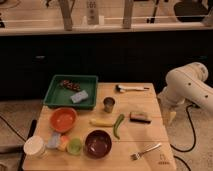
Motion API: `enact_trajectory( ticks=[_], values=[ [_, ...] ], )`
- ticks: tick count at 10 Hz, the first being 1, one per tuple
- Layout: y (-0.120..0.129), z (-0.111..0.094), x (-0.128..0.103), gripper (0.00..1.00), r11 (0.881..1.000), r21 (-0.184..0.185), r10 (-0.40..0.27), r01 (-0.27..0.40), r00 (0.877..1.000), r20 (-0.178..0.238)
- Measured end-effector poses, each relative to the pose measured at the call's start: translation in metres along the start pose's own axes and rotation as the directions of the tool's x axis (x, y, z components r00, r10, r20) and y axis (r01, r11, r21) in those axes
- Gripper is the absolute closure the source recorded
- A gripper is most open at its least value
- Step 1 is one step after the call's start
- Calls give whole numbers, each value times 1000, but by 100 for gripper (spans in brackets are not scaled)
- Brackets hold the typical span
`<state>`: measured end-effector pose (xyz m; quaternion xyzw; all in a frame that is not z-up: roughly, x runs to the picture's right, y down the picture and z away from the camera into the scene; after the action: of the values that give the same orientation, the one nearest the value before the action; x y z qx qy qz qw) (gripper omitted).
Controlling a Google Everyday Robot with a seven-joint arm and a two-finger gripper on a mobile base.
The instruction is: Place eraser in purple bowl
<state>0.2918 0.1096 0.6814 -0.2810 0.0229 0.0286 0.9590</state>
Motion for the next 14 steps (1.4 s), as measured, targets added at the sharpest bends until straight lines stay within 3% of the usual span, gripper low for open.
enact_trajectory(
  ticks=[10, 14],
  values=[
    [0, 2, 0, 20, 1000, 2, -2, 2, 1000, -1],
    [-7, 46, -18, 20, 999, 14, -45, 45, 999, -4]
  ],
)
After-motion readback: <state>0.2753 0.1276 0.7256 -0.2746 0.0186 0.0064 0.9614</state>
